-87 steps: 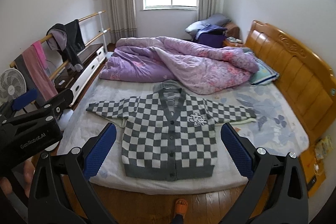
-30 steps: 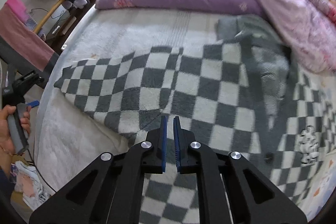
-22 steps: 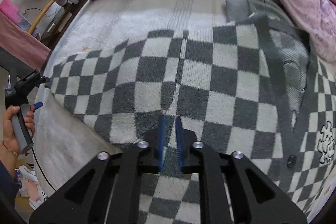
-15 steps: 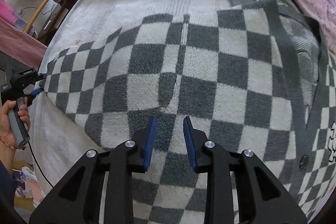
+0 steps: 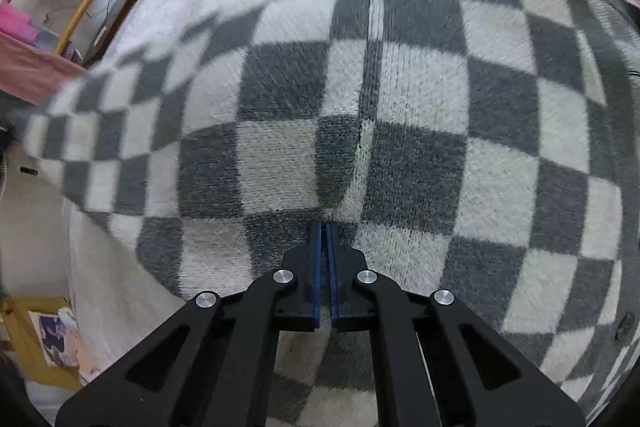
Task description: Fold large clothes
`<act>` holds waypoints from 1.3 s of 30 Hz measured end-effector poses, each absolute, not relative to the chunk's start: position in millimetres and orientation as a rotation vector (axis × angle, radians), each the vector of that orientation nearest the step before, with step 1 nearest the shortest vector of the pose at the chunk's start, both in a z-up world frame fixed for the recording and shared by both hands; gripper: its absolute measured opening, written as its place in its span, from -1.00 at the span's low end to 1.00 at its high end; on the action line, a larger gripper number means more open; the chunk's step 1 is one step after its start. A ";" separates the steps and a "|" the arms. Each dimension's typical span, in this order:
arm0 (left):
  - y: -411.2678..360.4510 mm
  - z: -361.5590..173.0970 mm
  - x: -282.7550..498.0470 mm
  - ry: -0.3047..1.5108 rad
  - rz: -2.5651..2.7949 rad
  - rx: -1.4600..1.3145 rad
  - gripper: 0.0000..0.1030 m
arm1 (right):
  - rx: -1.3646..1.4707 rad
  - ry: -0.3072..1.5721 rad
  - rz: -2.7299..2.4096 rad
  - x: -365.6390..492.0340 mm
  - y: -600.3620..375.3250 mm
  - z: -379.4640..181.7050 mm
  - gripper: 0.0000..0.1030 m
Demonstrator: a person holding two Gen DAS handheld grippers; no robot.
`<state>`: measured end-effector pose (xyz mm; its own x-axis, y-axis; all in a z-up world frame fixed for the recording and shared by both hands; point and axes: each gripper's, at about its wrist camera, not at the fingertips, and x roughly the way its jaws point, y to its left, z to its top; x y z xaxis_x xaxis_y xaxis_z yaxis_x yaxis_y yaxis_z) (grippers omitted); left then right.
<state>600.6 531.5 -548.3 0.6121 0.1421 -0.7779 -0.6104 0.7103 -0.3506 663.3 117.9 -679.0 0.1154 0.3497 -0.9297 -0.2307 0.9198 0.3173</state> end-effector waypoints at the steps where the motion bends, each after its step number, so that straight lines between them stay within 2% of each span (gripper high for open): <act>1: 520.0 -530.6 599.9 0.780 0.453 -0.636 -0.81 | 0.096 1.407 0.433 666.3 118.7 -684.8 -0.97; 6: 459.2 -474.6 600.6 0.715 0.359 -0.600 -0.81 | 0.152 1.418 0.473 670.5 104.0 -672.2 -0.99; 8: 428.6 -459.8 602.3 0.704 0.322 -0.580 -0.81 | 0.193 1.380 0.471 669.8 81.8 -653.1 -0.92; 15: 288.8 -447.9 628.9 0.754 0.180 -0.553 -0.81 | 0.270 1.198 0.344 655.1 -58.3 -579.3 -0.88; 22: 105.7 -477.3 655.7 0.874 0.098 -0.403 -0.81 | 0.308 1.107 0.146 620.1 -224.5 -544.5 -0.88; 29: -44.2 -530.2 673.1 0.980 0.015 -0.313 -0.81 | 0.383 1.072 -0.032 572.4 -370.5 -544.1 -0.88; 34: -122.3 -576.0 680.6 1.077 -0.032 -0.232 -0.81 | 0.451 1.056 -0.151 555.1 -448.7 -557.3 -0.87; 39: -156.2 -612.9 681.4 1.145 -0.022 -0.185 -0.80 | 0.542 1.028 -0.255 538.0 -521.7 -574.5 -0.87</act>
